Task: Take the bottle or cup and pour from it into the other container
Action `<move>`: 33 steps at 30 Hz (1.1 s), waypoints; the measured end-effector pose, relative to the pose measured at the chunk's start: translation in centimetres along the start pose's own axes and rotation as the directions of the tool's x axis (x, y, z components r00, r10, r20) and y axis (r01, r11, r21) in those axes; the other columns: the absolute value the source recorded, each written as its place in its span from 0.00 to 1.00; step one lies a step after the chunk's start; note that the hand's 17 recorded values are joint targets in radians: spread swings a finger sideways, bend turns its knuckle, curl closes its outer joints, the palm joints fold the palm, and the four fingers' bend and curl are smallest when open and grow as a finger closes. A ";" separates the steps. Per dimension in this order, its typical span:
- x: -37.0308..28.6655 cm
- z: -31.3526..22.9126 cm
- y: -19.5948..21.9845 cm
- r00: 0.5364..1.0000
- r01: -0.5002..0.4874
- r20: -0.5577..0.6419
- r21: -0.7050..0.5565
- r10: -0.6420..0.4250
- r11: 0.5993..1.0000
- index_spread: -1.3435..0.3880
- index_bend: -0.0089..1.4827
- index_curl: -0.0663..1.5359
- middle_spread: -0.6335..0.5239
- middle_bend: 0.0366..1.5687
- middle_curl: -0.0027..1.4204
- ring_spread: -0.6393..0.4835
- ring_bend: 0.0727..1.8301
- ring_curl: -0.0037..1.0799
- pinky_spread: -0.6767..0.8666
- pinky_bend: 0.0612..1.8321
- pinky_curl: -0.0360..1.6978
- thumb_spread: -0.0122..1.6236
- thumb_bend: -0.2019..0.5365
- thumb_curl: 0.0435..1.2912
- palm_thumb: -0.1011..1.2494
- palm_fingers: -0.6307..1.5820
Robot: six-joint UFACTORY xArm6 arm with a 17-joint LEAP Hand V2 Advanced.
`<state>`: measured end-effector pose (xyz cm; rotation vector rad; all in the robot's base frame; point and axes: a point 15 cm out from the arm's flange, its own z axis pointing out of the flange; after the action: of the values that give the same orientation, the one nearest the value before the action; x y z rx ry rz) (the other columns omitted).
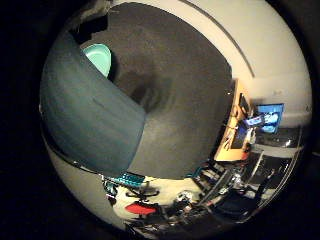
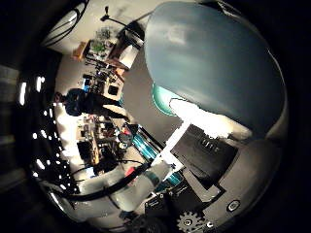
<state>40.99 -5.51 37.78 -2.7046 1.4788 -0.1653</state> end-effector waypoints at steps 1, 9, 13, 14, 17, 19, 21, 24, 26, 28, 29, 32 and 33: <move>-0.4 0.0 -0.4 1.000 0.018 -0.017 -0.010 -0.018 1.000 0.45 0.20 0.73 0.31 0.57 0.63 0.33 0.63 0.63 0.14 0.55 0.49 0.40 0.23 0.50 0.72 0.71; -3.5 -1.2 -3.4 0.965 0.158 -0.196 -0.110 -0.177 0.981 0.44 0.18 0.73 0.30 0.56 0.64 0.32 0.62 0.63 0.14 0.54 0.50 0.40 0.23 0.50 0.72 0.71; -4.2 -1.8 -4.4 0.928 0.211 -0.279 -0.157 -0.248 0.965 0.44 0.18 0.74 0.30 0.54 0.65 0.32 0.61 0.64 0.14 0.53 0.50 0.39 0.23 0.51 0.72 0.71; -4.3 -2.1 -4.6 0.916 0.221 -0.302 -0.173 -0.266 0.960 0.44 0.17 0.74 0.30 0.54 0.65 0.32 0.61 0.64 0.14 0.53 0.50 0.39 0.23 0.51 0.72 0.71; -4.7 -2.7 -5.3 0.876 0.255 -0.363 -0.211 -0.318 0.943 0.43 0.17 0.74 0.29 0.54 0.65 0.31 0.61 0.64 0.13 0.53 0.50 0.39 0.23 0.51 0.72 0.72; -5.1 -3.0 -5.8 0.848 0.278 -0.396 -0.233 -0.352 0.932 0.43 0.17 0.74 0.29 0.53 0.65 0.31 0.61 0.64 0.13 0.53 0.50 0.39 0.23 0.51 0.72 0.72; -5.4 -3.2 -6.1 0.825 0.292 -0.420 -0.257 -0.378 0.921 0.43 0.16 0.74 0.29 0.53 0.65 0.31 0.60 0.64 0.13 0.53 0.50 0.39 0.23 0.51 0.72 0.72; -5.9 -3.6 -6.5 0.785 0.307 -0.460 -0.294 -0.415 0.905 0.43 0.16 0.74 0.28 0.53 0.66 0.31 0.60 0.64 0.13 0.53 0.50 0.39 0.23 0.51 0.72 0.72; -6.2 -4.1 -7.0 0.747 0.315 -0.497 -0.321 -0.442 0.893 0.42 0.15 0.74 0.28 0.52 0.66 0.31 0.60 0.64 0.13 0.52 0.50 0.39 0.23 0.51 0.72 0.72; -6.9 -4.5 -7.6 0.710 0.326 -0.527 -0.342 -0.467 0.881 0.42 0.15 0.74 0.28 0.52 0.66 0.31 0.60 0.65 0.13 0.52 0.50 0.39 0.23 0.51 0.72 0.72; -7.3 -4.6 -7.9 0.695 0.334 -0.536 -0.351 -0.480 0.875 0.42 0.15 0.74 0.28 0.52 0.66 0.31 0.59 0.65 0.13 0.52 0.50 0.39 0.23 0.51 0.72 0.73; -8.8 -4.4 -8.5 0.668 0.352 -0.544 -0.370 -0.508 0.860 0.42 0.14 0.74 0.28 0.51 0.66 0.31 0.59 0.65 0.13 0.52 0.50 0.39 0.23 0.51 0.72 0.73; -9.1 -4.1 -8.6 0.666 0.353 -0.540 -0.379 -0.514 0.855 0.41 0.14 0.74 0.28 0.51 0.66 0.30 0.59 0.65 0.13 0.52 0.50 0.39 0.23 0.51 0.72 0.73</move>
<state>42.85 6.76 42.05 -3.3712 0.9011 -1.0823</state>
